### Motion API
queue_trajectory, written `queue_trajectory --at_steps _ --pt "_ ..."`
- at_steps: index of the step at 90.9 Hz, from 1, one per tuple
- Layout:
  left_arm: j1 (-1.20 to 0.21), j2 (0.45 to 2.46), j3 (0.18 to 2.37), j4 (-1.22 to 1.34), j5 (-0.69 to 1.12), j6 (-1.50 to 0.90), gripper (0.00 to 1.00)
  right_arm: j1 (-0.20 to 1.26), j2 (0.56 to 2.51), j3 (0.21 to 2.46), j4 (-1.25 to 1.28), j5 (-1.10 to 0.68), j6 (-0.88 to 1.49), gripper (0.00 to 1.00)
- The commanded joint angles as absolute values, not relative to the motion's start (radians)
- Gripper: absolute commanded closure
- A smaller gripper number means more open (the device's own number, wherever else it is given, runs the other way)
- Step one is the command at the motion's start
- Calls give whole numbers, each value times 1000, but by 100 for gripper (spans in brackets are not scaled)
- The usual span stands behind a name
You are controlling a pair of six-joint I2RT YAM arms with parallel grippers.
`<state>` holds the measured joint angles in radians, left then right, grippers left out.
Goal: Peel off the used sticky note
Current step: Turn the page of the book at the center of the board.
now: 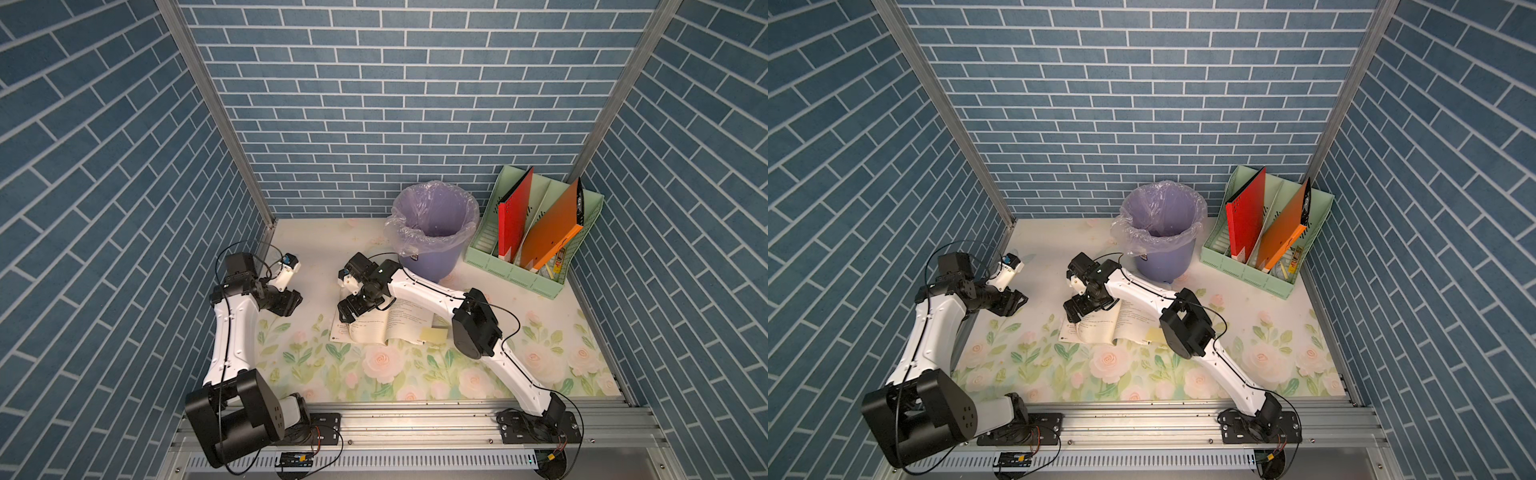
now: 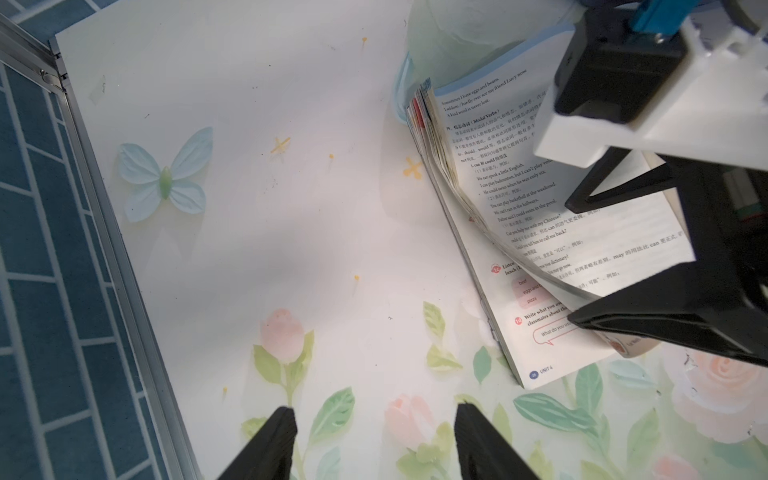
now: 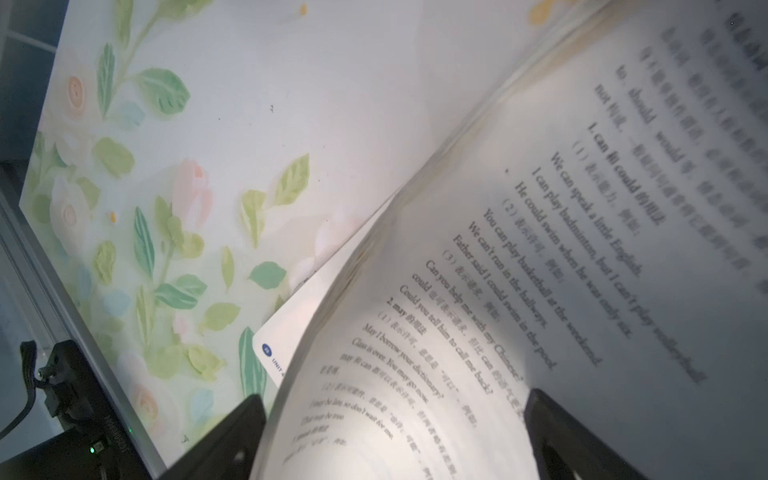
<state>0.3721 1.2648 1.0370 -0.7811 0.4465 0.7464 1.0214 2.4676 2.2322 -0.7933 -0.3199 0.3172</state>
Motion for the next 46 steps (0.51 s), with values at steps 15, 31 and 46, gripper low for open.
queue_trajectory --at_steps 15,31,46 --pt "341 1241 1078 -820 480 722 34 1008 2127 1912 -456 -496 419 1" --pt "240 1240 1066 -794 461 660 34 953 1918 1548 -228 -550 515 1" --pt "-8 1246 1024 -726 434 550 34 888 1683 1196 -107 -492 584 1"
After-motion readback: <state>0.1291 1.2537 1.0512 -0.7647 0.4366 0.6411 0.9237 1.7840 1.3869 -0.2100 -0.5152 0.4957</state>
